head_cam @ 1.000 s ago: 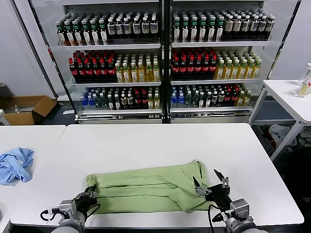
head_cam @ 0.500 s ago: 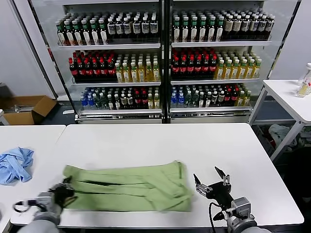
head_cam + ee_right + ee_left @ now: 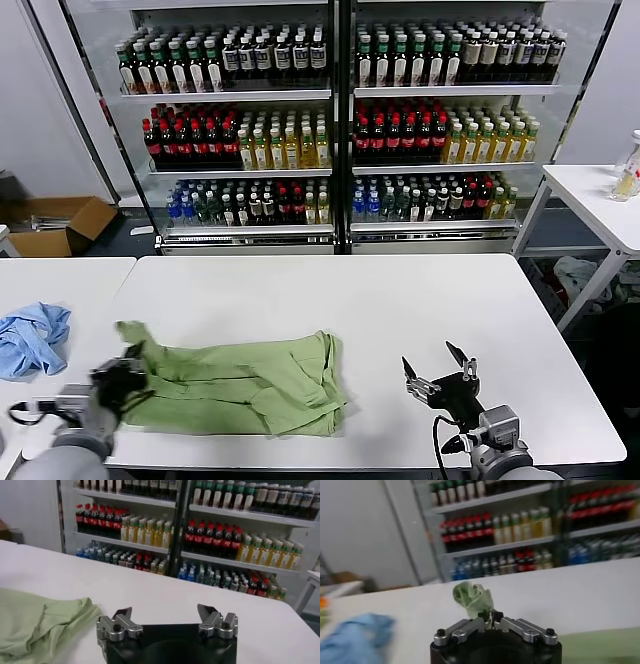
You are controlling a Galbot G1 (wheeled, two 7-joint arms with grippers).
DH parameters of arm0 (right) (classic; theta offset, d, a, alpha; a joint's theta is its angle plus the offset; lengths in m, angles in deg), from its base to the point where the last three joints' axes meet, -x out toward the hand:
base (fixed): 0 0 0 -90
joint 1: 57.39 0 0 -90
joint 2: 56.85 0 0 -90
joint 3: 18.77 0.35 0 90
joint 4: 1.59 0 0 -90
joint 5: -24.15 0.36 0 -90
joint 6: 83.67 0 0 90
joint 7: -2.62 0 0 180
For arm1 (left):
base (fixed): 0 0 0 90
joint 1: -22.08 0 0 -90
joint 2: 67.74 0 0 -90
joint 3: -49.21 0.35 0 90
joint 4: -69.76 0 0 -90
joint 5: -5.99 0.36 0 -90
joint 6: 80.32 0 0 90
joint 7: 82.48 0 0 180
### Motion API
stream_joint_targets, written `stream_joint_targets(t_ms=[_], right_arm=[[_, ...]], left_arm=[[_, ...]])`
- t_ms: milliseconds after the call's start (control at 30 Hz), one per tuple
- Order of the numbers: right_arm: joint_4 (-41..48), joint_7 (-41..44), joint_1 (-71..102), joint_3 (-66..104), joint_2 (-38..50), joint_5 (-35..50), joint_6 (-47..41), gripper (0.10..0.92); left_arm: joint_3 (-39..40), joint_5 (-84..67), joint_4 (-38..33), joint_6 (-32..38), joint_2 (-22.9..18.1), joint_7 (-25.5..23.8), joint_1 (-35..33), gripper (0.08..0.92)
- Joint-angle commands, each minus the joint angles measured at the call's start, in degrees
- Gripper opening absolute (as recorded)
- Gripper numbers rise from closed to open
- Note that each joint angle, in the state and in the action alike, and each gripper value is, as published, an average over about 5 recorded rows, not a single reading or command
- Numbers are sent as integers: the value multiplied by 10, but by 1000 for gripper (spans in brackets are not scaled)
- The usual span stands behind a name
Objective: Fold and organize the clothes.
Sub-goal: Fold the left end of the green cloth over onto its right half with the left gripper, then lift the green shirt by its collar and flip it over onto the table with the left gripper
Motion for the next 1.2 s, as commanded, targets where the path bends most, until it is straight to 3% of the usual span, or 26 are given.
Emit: stream_joint_targets(t_ms=[33,600,833,933,1033,1200], right_arm=[[0,0,1,7,0,-1,-1,823],[3,0,-3,2,-8,-6,-2,823],[5,-1,-11,-5,-10,-8,-4,823],[6,-1,-16,-9,-12,-8,-4,823],[9,0,-23,-15,-15,-8,-4,823],[13,0,-30,-24,-21,-10,-3,823]], left_arm=[[194,-60,-34,-2,-67,7,40,97],[268,-91,50,-1,-144,39,112,100],[273,-109,53,31,-172,37,124,258],[237,-115,22,47,-155,24,114,344],[175,-85,-4,62,-110,3,90,431],[64,60,37,52,-39,-36,40,578]])
